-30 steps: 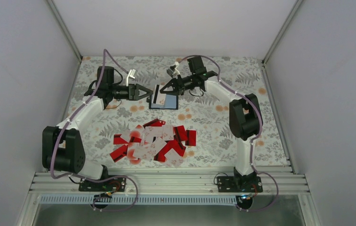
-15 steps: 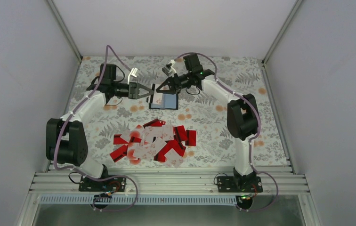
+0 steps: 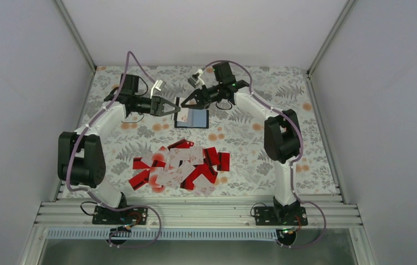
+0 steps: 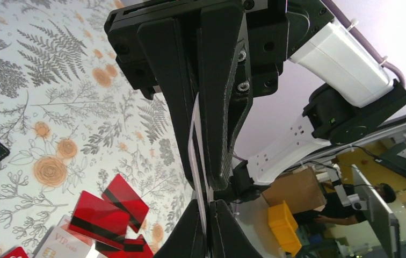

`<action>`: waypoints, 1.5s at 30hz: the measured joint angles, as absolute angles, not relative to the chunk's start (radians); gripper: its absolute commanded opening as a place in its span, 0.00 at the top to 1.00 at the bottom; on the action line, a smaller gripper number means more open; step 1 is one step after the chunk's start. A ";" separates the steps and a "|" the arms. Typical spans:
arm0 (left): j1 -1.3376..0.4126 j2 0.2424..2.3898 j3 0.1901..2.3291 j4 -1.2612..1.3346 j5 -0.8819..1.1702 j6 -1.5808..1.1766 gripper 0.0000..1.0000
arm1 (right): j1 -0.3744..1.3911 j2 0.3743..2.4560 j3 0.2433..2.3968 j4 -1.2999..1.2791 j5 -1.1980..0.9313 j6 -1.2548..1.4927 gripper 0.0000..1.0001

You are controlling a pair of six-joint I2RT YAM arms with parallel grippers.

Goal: Put the credit cards into the card holder

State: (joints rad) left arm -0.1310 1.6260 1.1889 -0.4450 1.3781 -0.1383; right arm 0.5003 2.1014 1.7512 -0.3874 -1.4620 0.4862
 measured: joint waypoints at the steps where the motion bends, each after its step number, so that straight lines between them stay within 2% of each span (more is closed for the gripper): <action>1: -0.131 1.629 1.192 -0.449 1.382 -0.136 0.98 | 0.500 2.102 1.755 -0.387 -1.462 0.485 0.96; 3: -0.131 1.636 1.200 -0.455 1.391 -0.135 0.97 | 0.500 2.102 1.758 -0.386 -1.459 0.484 0.96; 4: -0.131 1.639 1.203 -0.459 1.392 -0.135 0.98 | 0.500 2.102 1.760 -0.385 -1.457 0.484 0.92; 5: -0.131 1.643 1.207 -0.465 1.393 -0.135 0.98 | 0.500 2.103 1.761 -0.385 -1.453 0.484 0.78; 6: -0.130 1.647 1.211 -0.468 1.391 -0.135 0.98 | 0.500 2.103 1.762 -0.389 -1.444 0.484 0.69; 9: -0.130 1.662 1.224 -0.474 1.380 -0.135 0.98 | 0.500 2.103 1.766 -0.414 -1.402 0.484 0.55; 13: -0.131 1.667 1.236 -0.485 1.340 -0.142 0.98 | 0.499 2.103 1.784 -0.494 -1.302 0.447 0.50; 20: -0.131 1.697 1.311 -0.521 1.176 -0.160 0.98 | 0.479 2.103 1.787 -0.573 -1.122 0.408 0.47; 22: -0.132 1.707 1.334 -0.529 1.120 -0.170 0.98 | 0.469 2.101 1.787 -0.586 -1.058 0.399 0.35; 24: -0.134 1.721 1.359 -0.531 1.059 -0.179 0.98 | 0.455 2.100 1.787 -0.601 -0.998 0.390 0.30; 32: -0.187 1.843 1.434 -0.558 0.880 -0.196 0.98 | 0.393 2.100 1.766 -0.624 -0.794 0.374 0.29; 37: -0.234 1.927 1.454 -0.557 0.833 -0.222 0.98 | 0.372 2.106 1.731 -0.641 -0.720 0.382 0.40; 45: -0.284 2.070 1.537 -0.547 0.799 -0.310 0.98 | 0.364 2.180 1.730 -0.644 -0.704 0.403 0.48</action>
State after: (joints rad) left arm -0.2840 2.0705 1.5372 -0.5472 0.7990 -0.3099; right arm 0.3641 2.1799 1.7302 -0.6437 -0.7040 0.4030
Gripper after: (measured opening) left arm 0.027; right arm 0.538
